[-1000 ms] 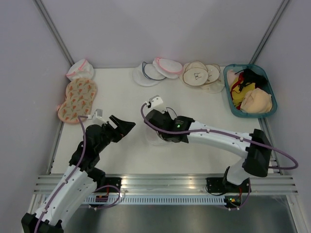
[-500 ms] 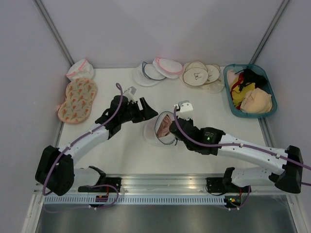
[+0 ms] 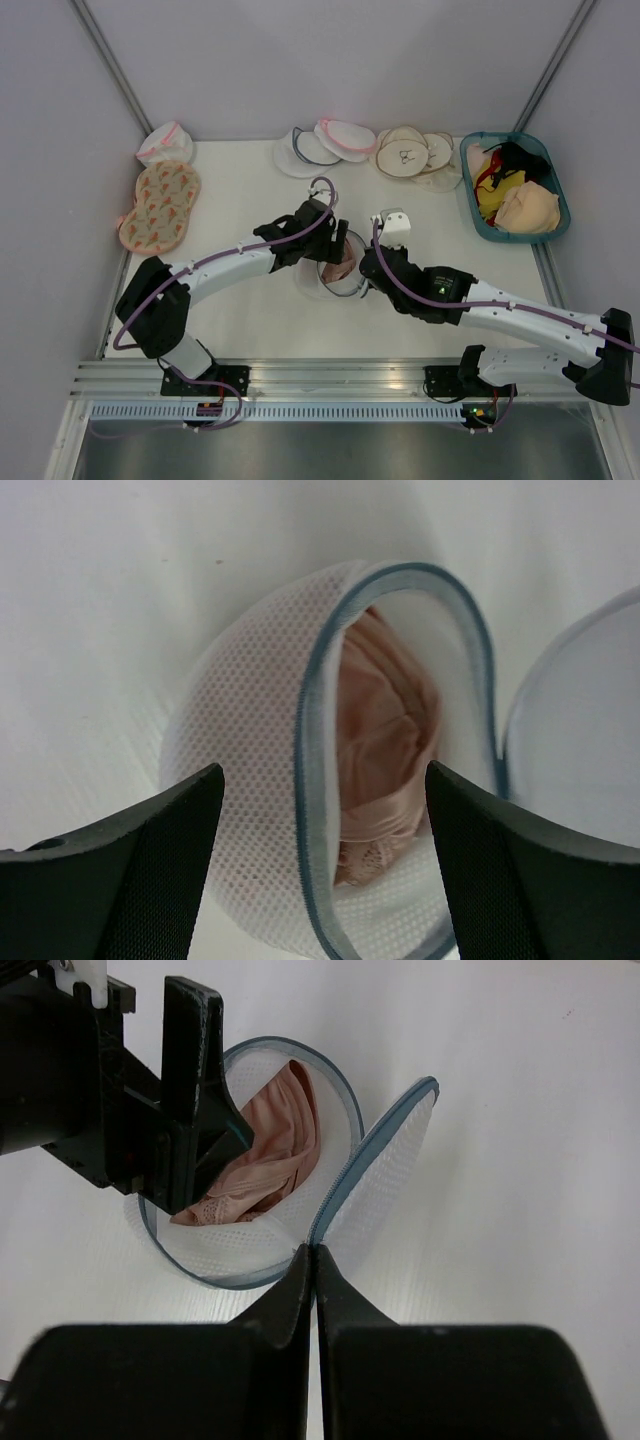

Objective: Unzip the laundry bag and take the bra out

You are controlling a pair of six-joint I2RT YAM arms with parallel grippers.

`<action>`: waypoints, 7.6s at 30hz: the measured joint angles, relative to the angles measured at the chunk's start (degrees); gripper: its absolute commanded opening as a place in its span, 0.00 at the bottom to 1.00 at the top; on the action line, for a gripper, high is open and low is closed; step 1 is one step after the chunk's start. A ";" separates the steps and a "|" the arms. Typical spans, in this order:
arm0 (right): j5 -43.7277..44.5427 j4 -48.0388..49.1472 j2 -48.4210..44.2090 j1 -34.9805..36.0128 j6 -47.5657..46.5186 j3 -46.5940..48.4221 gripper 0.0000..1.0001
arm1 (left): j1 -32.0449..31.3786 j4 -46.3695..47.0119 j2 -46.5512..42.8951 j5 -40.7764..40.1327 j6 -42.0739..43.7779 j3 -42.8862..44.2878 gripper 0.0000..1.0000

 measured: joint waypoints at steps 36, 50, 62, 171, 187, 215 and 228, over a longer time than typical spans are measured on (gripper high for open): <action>-3.34 5.29 -4.13 -0.42 8.15 -10.10 0.76 | -1.53 -3.08 -9.46 -8.04 -5.11 -11.32 0.02; -23.15 28.06 19.02 -10.80 -1.29 -4.42 0.60 | -1.53 -1.64 -17.92 -6.08 -9.33 -16.63 0.02; -24.96 25.59 31.41 -10.49 -0.50 -1.27 0.54 | -1.53 -1.42 -17.94 -5.68 -10.36 -17.57 0.02; -6.45 9.31 1.64 -28.22 -17.11 17.38 0.00 | -1.53 -1.44 -15.93 -5.64 -12.22 -16.72 0.02; 2.40 14.10 24.15 -61.79 -21.68 52.57 0.00 | -1.53 -4.02 -16.50 -5.22 -12.22 -16.72 0.02; -11.32 11.10 48.92 -74.55 -10.27 50.99 0.94 | -1.53 -6.99 -20.55 -5.22 -12.26 -16.72 0.02; -17.07 14.16 -1.09 -49.62 -8.17 10.05 0.87 | -1.46 -4.96 -22.64 -5.84 -15.43 -20.33 0.02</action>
